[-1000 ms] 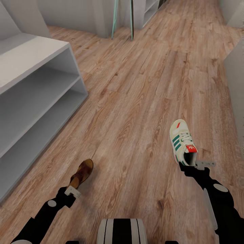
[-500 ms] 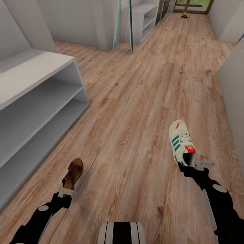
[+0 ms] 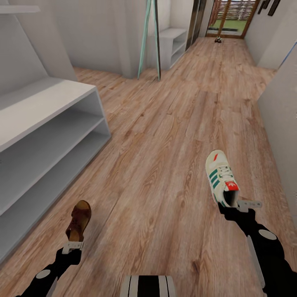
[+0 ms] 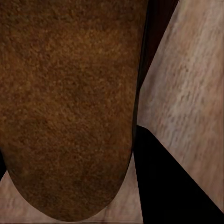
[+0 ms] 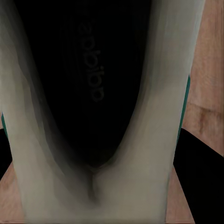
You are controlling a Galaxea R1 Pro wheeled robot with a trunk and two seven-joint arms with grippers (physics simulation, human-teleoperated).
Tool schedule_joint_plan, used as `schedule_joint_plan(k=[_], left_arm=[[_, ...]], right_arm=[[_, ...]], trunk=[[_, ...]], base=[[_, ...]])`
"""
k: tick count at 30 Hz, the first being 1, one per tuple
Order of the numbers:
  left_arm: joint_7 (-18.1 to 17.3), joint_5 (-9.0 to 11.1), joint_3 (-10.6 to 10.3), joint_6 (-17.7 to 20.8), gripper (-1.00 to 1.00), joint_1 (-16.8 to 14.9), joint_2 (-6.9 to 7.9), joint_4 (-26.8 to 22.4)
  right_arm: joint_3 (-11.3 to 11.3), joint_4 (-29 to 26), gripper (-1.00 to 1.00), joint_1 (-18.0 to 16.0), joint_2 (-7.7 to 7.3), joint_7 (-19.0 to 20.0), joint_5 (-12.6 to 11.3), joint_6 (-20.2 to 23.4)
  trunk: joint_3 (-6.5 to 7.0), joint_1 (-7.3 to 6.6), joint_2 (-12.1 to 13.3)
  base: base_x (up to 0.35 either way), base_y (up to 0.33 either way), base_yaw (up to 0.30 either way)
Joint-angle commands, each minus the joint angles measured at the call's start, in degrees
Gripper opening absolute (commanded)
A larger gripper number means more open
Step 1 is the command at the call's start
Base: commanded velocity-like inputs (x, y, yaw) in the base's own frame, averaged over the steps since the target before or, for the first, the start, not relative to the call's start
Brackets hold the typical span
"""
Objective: Pick up the two gym shoes and the two sandals from the corridor floor and place them onto the hallstand (shoe rack) in the corridor, making sure they are on the rack and not on the floor. Arrange them so the two gym shoes are next to each other and the two sandals are next to each other.
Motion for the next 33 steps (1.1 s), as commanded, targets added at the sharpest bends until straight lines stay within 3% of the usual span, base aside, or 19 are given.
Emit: schedule_joint_plan(k=[1, 7, 10, 13, 14, 19, 22, 33], left_arm=[[-0.4, -0.3, 0.6, -0.8, -1.00, 0.2, -0.07, 0.2], [-0.4, 2.8, 1.1, -4.8, -1.00, 2.2, -0.11, 2.5], [-0.4, 4.0, 1.2, -6.7, -1.00, 3.6, -0.11, 3.4], [-0.2, 5.5, 1.2, -8.8, -1.00, 5.8, -0.11, 3.6], [-0.2, 6.3, 1.2, -9.5, -1.00, 7.0, -0.16, 3.7], [-0.1, 6.6, 1.2, -11.9, -1.00, 9.1, -1.30, 4.0], [-0.2, 6.4, 1.2, -12.8, -1.00, 9.5, -2.49, 4.1], [-0.2, 6.4, 1.2, -12.9, -1.00, 9.6, -2.51, 5.5]], right_arm=[[-0.1, -0.1, -1.00, 0.3, 0.06, 0.5, 0.7, 0.2], [-0.1, 0.9, -1.00, 4.9, 0.33, 0.3, 1.0, -1.8], [-0.1, 3.0, -1.00, 7.7, 0.43, 0.2, 1.0, -6.6], [-0.1, 9.4, -1.00, 10.9, 0.49, 0.2, 0.9, -17.7], [-0.1, 16.5, -1.00, 12.7, 0.50, 0.2, 0.9, -26.3], [-0.2, 37.6, -1.00, 13.8, 0.50, 0.2, 0.7, -42.7], [-0.2, 41.8, -1.00, 13.8, 0.52, 0.3, 0.0, -45.3], [-0.1, 43.4, -1.00, 13.8, 0.59, 0.3, -0.1, -45.3]], trunk=[[0.29, -0.03, 0.0], [2.16, -0.19, 0.1], [3.09, -0.26, 0.1], [4.03, -0.34, 0.2], [4.34, -0.37, 0.2], [5.90, -0.50, 0.2], [6.84, -0.57, 0.3], [10.26, -0.86, 0.4]], base=[[0.000, 0.000, 0.000], [0.000, 0.000, 0.000], [0.000, 0.000, 0.000], [0.000, 0.000, 0.000], [0.000, 0.000, 0.000], [0.000, 0.000, 0.000], [0.000, 0.000, 0.000], [0.000, 0.000, 0.000]])
